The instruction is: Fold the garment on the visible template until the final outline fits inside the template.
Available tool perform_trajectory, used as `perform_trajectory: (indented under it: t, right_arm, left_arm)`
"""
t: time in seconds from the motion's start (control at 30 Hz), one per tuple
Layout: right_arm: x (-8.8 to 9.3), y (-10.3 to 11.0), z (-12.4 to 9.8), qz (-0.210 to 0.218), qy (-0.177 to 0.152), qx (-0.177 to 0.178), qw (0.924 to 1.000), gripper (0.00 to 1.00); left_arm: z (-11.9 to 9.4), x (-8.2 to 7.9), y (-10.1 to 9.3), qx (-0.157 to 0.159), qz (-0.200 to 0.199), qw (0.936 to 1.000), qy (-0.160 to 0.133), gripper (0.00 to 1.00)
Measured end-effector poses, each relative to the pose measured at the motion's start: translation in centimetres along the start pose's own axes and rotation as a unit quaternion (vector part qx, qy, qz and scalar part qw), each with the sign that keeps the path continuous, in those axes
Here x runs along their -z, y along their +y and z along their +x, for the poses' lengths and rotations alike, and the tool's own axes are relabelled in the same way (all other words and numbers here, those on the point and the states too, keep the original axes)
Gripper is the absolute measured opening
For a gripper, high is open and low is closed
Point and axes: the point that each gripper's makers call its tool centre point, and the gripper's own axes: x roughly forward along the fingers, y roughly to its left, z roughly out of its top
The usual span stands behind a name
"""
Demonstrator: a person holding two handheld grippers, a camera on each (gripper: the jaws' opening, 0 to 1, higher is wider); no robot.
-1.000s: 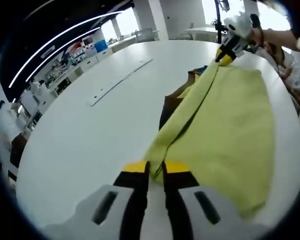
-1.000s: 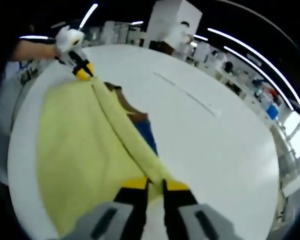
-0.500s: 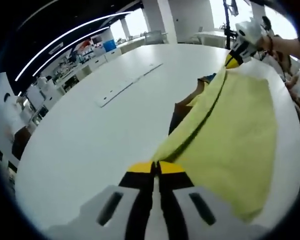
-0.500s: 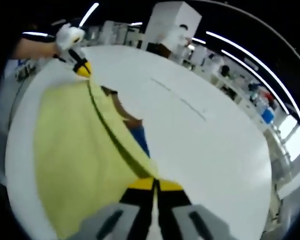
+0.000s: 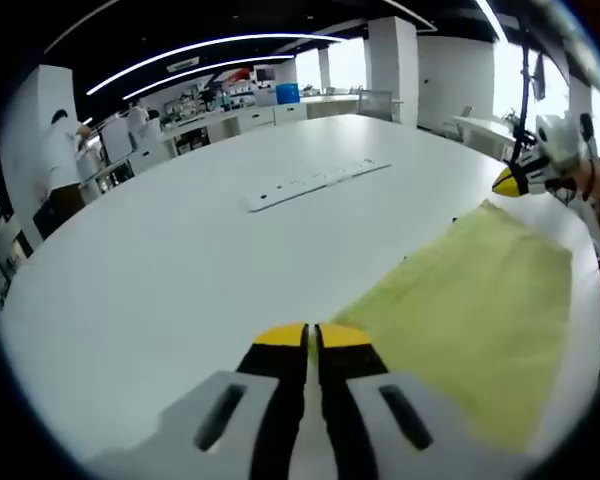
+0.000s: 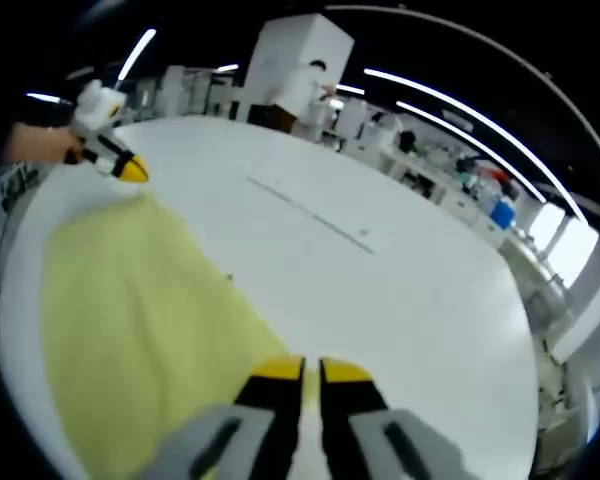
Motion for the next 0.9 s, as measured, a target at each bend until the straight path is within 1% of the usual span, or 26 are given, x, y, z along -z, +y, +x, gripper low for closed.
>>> perform_trajectory:
  t: [0.03,0.07,0.1,0.13,0.2,0.27,0.3,0.4,0.43,0.53,0.6,0.67,0.7,0.77,0.83,0.9]
  right_arm:
    - [-0.1,0.0,-0.2,0.007,-0.001,0.000,1.0000,0.12]
    - [0.0,-0.1,-0.3,0.014,0.001,0.000,0.9999,0.18]
    - [0.3,-0.2,-0.3,0.028,0.007,0.000,0.9996,0.24]
    - [0.5,-0.2,-0.5,0.035,0.013,0.000,0.9993,0.30]
    - [0.8,-0.1,-0.9,0.051,0.019,-0.002,0.9985,0.37]
    - [1.0,0.0,-1.1,0.069,0.021,-0.008,0.9974,0.39]
    - [1.0,0.1,-1.2,0.079,0.019,-0.012,0.9966,0.40]
    - [1.2,0.2,-1.5,0.099,0.021,-0.022,0.9946,0.46]
    - [1.0,0.4,-1.7,0.106,0.022,-0.025,0.9938,0.49]
    - [1.1,1.1,-2.2,0.134,0.027,-0.038,0.9898,0.55]
    - [1.1,1.4,-2.7,0.137,0.024,-0.041,0.9895,0.58]
    - [1.0,2.2,-3.5,0.137,0.022,-0.044,0.9893,0.62]
    - [1.0,2.5,-4.0,0.140,0.023,-0.046,0.9888,0.64]
    - [1.0,3.2,-4.8,0.146,0.021,-0.051,0.9878,0.67]
    - [1.1,3.5,-4.8,0.150,0.021,-0.056,0.9869,0.70]
    - [1.3,4.1,-5.7,0.152,0.021,-0.061,0.9864,0.74]
  left_arm:
    - [-0.1,0.0,0.0,0.000,-0.006,1.0000,-0.001,0.07]
    - [-0.3,0.0,-0.2,0.003,-0.020,0.9998,-0.005,0.11]
    - [-0.5,0.0,-0.2,0.003,-0.034,0.9994,-0.007,0.17]
    - [-0.6,0.0,0.0,0.003,-0.037,0.9993,-0.009,0.21]
    - [-1.0,0.1,0.1,0.006,-0.063,0.9979,-0.014,0.29]
    - [-1.4,0.2,0.0,0.008,-0.075,0.9970,-0.018,0.33]
    - [-1.6,0.3,0.1,0.009,-0.074,0.9970,-0.018,0.37]
    - [-2.2,0.6,0.0,0.014,-0.083,0.9961,-0.024,0.44]
    - [-2.7,0.7,-0.4,0.016,-0.088,0.9957,-0.025,0.47]
    - [-3.5,0.6,-1.0,0.023,-0.080,0.9961,-0.030,0.57]
    - [-4.2,0.5,-1.4,0.032,-0.082,0.9954,-0.037,0.61]
    - [-5.0,0.4,-1.9,0.039,-0.083,0.9948,-0.045,0.65]
    - [-5.2,0.4,-1.9,0.041,-0.081,0.9947,-0.047,0.67]
    - [-5.7,0.5,-2.1,0.045,-0.076,0.9949,-0.050,0.72]
    - [-6.5,0.7,-2.5,0.051,-0.073,0.9944,-0.056,0.76]
    - [-7.3,0.8,-3.0,0.055,-0.070,0.9941,-0.062,0.81]
